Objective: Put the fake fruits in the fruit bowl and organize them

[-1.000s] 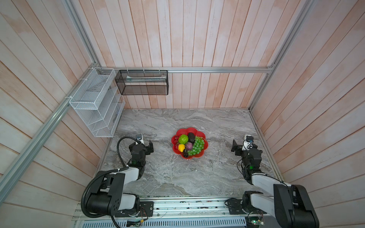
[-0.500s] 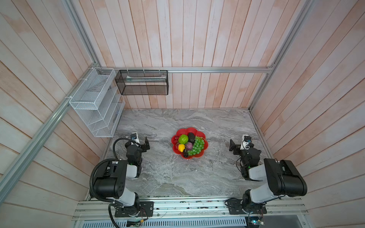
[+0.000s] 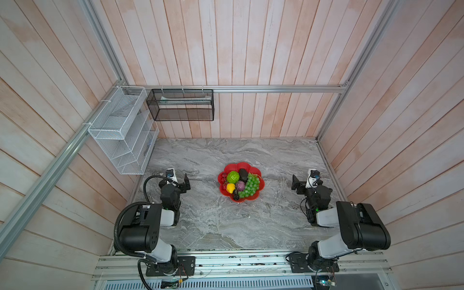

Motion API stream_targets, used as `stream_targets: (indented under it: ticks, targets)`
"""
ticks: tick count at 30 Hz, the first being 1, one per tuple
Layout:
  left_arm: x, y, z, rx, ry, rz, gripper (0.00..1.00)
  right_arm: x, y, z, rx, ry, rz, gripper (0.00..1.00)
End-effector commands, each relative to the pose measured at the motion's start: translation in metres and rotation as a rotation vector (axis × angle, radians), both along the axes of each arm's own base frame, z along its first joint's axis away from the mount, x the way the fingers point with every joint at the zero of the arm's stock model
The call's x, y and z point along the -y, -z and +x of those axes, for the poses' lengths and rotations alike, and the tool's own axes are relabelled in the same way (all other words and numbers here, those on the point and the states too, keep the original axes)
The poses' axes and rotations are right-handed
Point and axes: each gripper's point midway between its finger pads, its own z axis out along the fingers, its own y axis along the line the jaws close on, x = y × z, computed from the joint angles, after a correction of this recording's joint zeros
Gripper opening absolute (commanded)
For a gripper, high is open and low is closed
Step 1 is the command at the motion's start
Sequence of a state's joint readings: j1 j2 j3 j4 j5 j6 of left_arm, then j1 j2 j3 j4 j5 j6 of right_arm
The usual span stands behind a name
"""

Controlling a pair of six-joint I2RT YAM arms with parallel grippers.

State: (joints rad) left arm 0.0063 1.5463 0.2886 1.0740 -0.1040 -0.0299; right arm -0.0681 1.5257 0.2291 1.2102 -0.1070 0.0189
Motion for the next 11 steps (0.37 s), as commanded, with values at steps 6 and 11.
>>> stream_targets:
  ticks: [6,11]
  targets:
    - [0.0028,-0.0092,0.0023,0.036,0.015,-0.009,1.0,0.0004,-0.0069,0.0034,0.016,-0.007,-0.006,0.98]
    - [0.0029,-0.0099,0.0014,0.039,0.015,-0.009,1.0,0.0002,-0.0068,0.0033,0.015,-0.007,-0.006,0.98]
